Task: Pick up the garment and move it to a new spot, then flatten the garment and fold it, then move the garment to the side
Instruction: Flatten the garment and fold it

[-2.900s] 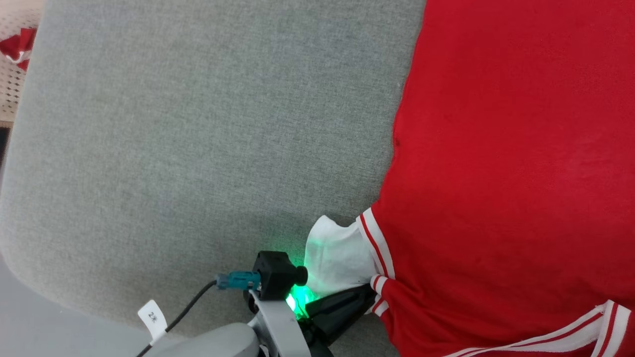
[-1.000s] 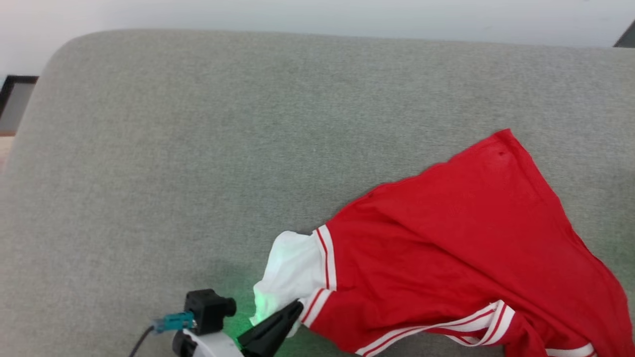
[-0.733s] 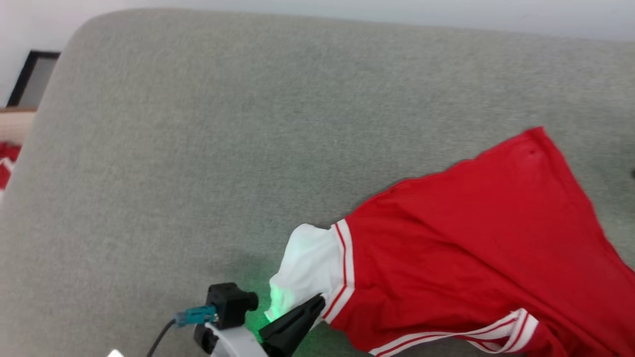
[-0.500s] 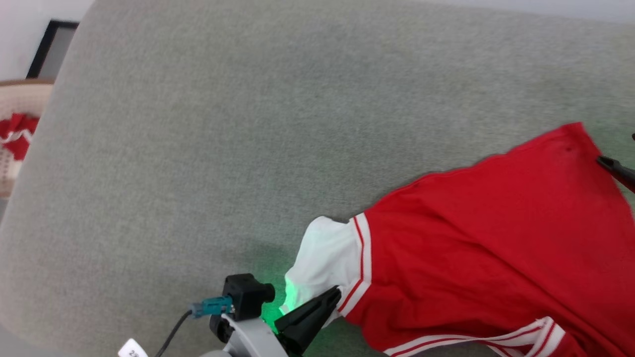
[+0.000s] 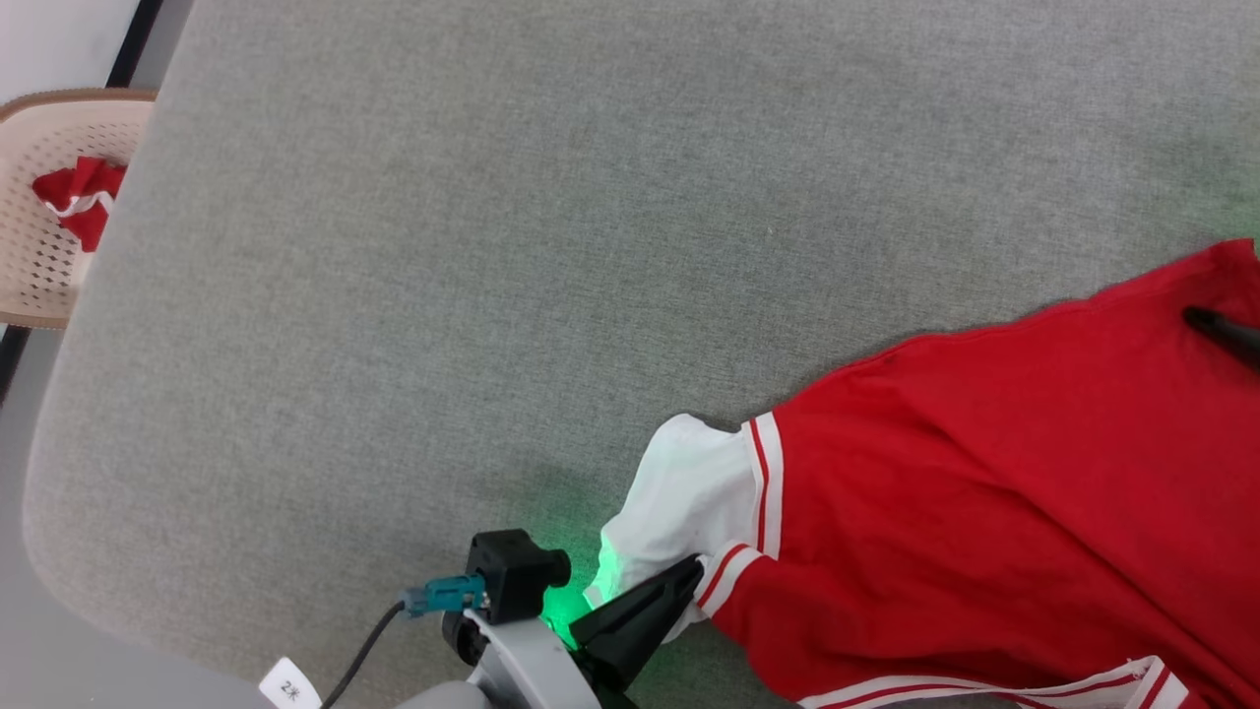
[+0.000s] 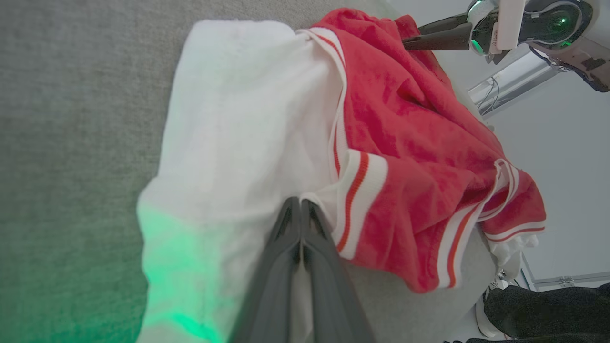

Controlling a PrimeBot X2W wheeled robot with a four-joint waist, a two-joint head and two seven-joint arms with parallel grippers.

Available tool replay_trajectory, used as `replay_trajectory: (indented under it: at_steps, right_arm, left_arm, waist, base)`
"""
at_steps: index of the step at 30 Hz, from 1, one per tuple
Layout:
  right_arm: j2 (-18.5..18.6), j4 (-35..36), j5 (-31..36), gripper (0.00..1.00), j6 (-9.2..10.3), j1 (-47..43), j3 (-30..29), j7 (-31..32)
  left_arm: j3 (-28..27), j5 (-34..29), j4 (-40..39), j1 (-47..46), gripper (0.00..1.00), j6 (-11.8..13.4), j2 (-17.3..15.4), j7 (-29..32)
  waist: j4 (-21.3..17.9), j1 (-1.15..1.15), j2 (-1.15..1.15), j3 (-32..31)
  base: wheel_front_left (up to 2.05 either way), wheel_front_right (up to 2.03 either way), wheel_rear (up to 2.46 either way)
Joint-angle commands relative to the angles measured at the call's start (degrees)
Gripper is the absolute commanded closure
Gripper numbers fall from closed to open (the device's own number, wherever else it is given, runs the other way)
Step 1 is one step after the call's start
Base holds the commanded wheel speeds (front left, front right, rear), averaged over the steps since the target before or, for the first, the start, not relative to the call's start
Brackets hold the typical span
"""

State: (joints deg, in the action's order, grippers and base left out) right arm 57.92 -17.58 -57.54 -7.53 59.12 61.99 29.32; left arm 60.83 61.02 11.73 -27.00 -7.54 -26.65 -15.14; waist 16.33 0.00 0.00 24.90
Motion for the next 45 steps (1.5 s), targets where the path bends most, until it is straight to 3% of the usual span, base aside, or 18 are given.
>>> replay_trajectory:
  at_steps: [1,2,16,22,29,37,45]
  right_arm:
    - [-1.5,-1.2,-0.9,0.74,0.09,-2.1,3.0,0.5]
    - [-1.6,-1.4,-1.4,1.00,0.09,-1.9,3.5,0.2]
    - [-2.6,-4.0,-8.6,1.00,0.09,2.9,1.6,-14.0]
    - [-2.6,-7.1,-10.7,1.00,0.09,5.2,-1.4,-20.9]
    - [-6.4,-17.1,-8.1,1.00,0.09,13.2,-6.2,-26.8]
    - [-15.2,-29.1,-3.3,1.00,0.09,28.4,-11.2,-30.7]
    - [-19.9,-37.7,1.6,1.00,0.10,43.1,-14.5,-37.7]
  left_arm:
    - [0.0,0.4,0.5,-0.2,1.00,0.2,0.2,0.0]
    - [-0.1,0.4,0.5,-0.2,1.00,0.2,0.2,0.0]
    - [-7.4,0.0,-2.4,2.1,1.00,0.2,-2.6,0.0]
    - [-10.4,1.3,-4.9,-3.2,1.00,0.2,-4.9,0.0]
    - [-14.0,6.3,-1.9,-21.0,1.00,0.2,-6.4,0.8]
    - [-21.1,16.3,12.5,-46.4,1.00,0.2,-2.1,3.6]
    - [-26.1,18.2,20.2,-65.9,1.00,0.2,-0.1,1.2]
  waist:
    - [0.0,0.00,0.00,0.0]
    - [-0.1,0.00,0.00,0.0]
    - [-3.9,0.00,0.00,-4.1]
    - [-6.5,0.00,0.00,-4.6]
    - [-9.6,0.00,0.00,-1.1]
    - [-13.3,0.00,0.00,5.4]
    - [-14.8,0.00,0.00,8.4]
  base:
    - [0.00,0.00,0.00]
    - [0.00,0.00,0.00]
    - [0.00,0.00,0.00]
    - [0.00,0.00,0.00]
    - [0.00,0.00,0.00]
    - [0.00,0.00,0.00]
    - [0.00,0.00,0.00]
